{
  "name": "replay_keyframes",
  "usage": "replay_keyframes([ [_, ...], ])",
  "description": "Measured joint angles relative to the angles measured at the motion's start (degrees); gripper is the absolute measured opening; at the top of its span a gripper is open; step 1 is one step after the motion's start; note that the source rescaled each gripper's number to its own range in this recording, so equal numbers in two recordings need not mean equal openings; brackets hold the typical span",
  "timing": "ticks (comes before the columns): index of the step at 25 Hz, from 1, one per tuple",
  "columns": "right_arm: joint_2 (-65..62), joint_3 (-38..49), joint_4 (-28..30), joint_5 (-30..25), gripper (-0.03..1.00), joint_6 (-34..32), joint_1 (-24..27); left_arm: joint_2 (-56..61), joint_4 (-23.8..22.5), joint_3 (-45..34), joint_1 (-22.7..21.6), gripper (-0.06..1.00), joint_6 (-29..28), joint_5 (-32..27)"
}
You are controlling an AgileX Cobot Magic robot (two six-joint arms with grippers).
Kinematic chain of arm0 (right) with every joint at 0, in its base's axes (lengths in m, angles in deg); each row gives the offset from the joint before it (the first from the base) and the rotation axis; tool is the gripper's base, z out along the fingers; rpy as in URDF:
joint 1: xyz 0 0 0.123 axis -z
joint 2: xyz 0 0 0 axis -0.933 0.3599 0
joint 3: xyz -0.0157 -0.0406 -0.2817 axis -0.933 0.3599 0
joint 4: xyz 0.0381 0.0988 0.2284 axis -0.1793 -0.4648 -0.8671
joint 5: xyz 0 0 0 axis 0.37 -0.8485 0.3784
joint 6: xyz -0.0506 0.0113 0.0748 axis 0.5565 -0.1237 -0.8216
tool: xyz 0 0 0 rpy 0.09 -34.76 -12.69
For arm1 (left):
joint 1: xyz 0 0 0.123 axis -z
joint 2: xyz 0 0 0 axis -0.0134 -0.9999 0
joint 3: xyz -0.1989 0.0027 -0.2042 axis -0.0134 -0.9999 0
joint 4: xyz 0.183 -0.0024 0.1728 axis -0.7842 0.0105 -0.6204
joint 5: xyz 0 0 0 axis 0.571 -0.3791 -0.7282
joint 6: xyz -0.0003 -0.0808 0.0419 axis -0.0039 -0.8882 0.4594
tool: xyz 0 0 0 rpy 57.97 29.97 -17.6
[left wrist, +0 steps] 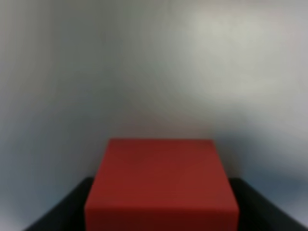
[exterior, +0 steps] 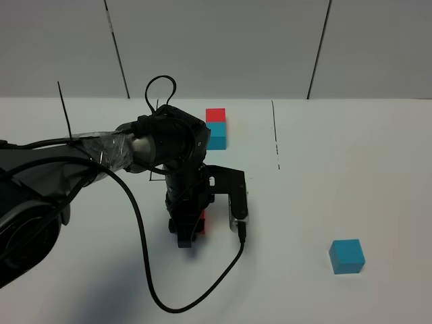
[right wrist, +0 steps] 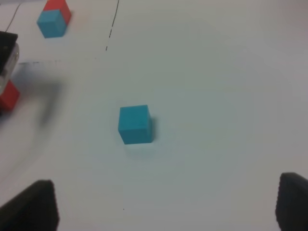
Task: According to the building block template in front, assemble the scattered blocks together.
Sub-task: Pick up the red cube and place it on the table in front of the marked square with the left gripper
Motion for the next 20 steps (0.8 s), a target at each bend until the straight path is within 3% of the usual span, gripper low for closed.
replay_keyframes([
  [4,0.00,0.00,0.00,0.00,0.80,0.00,0.00,0.00,0.75,0.00,0.12,0.87,-0.13,-2.15],
  [6,0.00,0.00,0.00,0.00,0.80,0.00,0.00,0.07,0.87,0.00,0.18,0.97,-0.87,-2.81],
  [14,0.00,0.00,0.00,0.00,0.80,0.00,0.00,3.29,0.70,-0.37,0.30,0.98,-8.07,-10.37],
  [20,0.00,0.00,0.00,0.00,0.80,0.00,0.00,11.50,1.00,-0.37,-1.74,0.95,-20.55,-10.66],
])
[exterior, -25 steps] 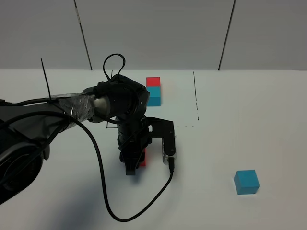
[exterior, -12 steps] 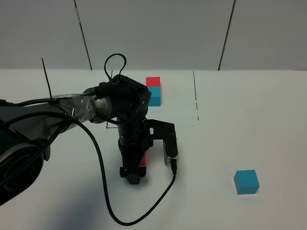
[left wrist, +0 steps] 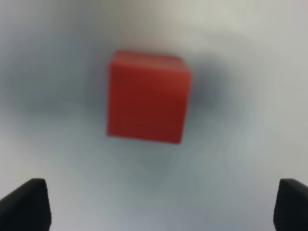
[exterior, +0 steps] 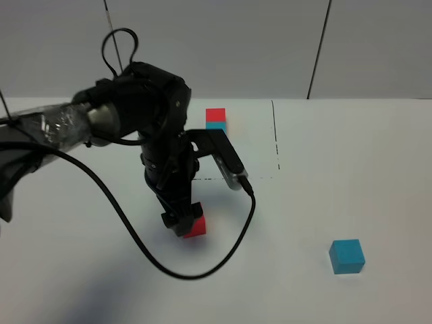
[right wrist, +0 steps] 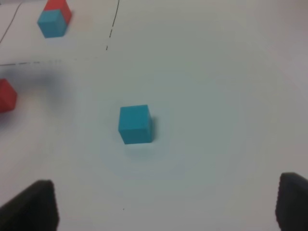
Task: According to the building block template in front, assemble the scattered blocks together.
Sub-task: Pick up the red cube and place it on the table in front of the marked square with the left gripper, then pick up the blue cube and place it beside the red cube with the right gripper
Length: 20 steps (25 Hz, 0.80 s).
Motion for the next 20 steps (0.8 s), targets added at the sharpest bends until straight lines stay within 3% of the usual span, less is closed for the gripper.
replay_keyframes([
  [4,0.00,0.00,0.00,0.00,0.80,0.00,0.00,3.60,0.04,-0.86,-5.15,0.94,-7.53,0.19],
  [9,0.00,0.00,0.00,0.00,0.80,0.00,0.00,10.15,0.17,-4.95,-15.60,0.93,-15.38,4.28],
  [16,0.00,0.00,0.00,0.00,0.80,0.00,0.00,24.95,2.50,-17.74,-29.49,0.92,-22.61,12.03],
  [20,0.00,0.00,0.00,0.00,0.80,0.00,0.00,34.54,2.45,-25.28,-33.40,0.92,-25.58,14.08],
])
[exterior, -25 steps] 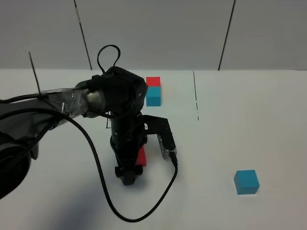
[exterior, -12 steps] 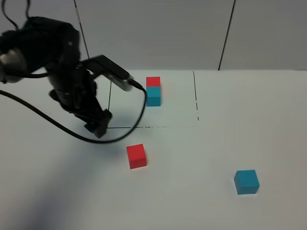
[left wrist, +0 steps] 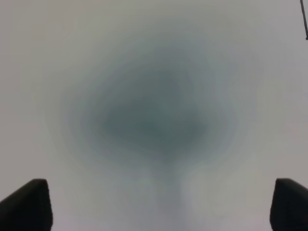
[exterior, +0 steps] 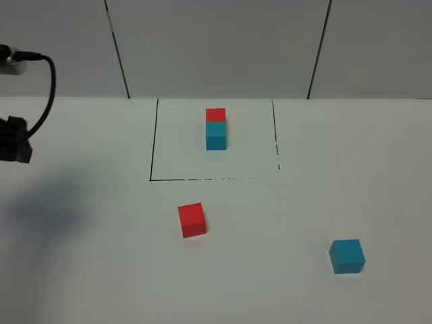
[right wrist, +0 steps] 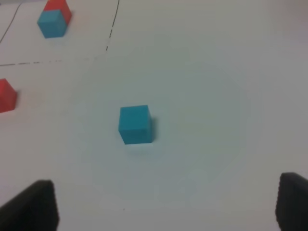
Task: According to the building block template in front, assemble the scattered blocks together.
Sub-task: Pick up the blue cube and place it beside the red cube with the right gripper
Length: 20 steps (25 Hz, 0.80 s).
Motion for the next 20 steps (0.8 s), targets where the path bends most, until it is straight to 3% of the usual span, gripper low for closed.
replay_keyframes([
  [6,0.00,0.00,0.00,0.00,0.80,0.00,0.00,15.50,-0.02,-11.66,-0.26,0.90,-1.47,1.57],
  [11,0.00,0.00,0.00,0.00,0.80,0.00,0.00,31.11,-4.66,-21.50,-0.31,0.89,-6.07,2.12],
  [15,0.00,0.00,0.00,0.00,0.80,0.00,0.00,44.30,-8.98,-28.52,-0.31,0.89,-10.28,0.26],
  [20,0.00,0.00,0.00,0.00,0.80,0.00,0.00,59.05,-9.47,-33.69,-0.31,0.89,-13.16,-3.90],
])
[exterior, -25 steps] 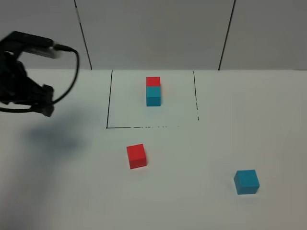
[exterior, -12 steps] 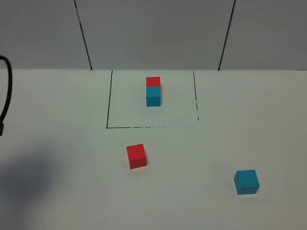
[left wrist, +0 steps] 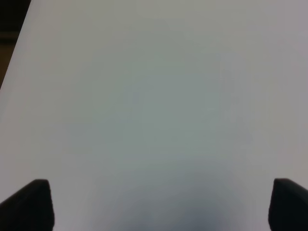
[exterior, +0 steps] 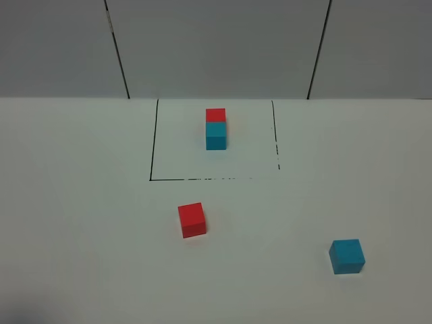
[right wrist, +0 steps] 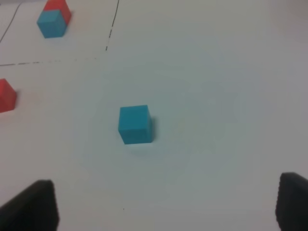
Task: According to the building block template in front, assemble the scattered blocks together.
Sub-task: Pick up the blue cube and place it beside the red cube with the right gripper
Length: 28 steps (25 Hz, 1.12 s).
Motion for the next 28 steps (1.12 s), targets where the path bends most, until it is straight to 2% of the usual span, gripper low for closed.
replay_keyframes([
  [3,0.00,0.00,0.00,0.00,0.80,0.00,0.00,6.95,1.81,-0.71,0.06,0.88,-0.18,-2.16],
  [10,0.00,0.00,0.00,0.00,0.80,0.00,0.00,13.87,4.87,-0.78,2.00,0.87,0.00,-8.17],
  [19,0.00,0.00,0.00,0.00,0.80,0.00,0.00,21.81,9.78,-7.65,2.73,0.84,4.91,-7.16],
  [28,0.00,0.00,0.00,0.00,0.80,0.00,0.00,25.71,9.93,-8.61,2.73,0.79,5.35,-7.53],
])
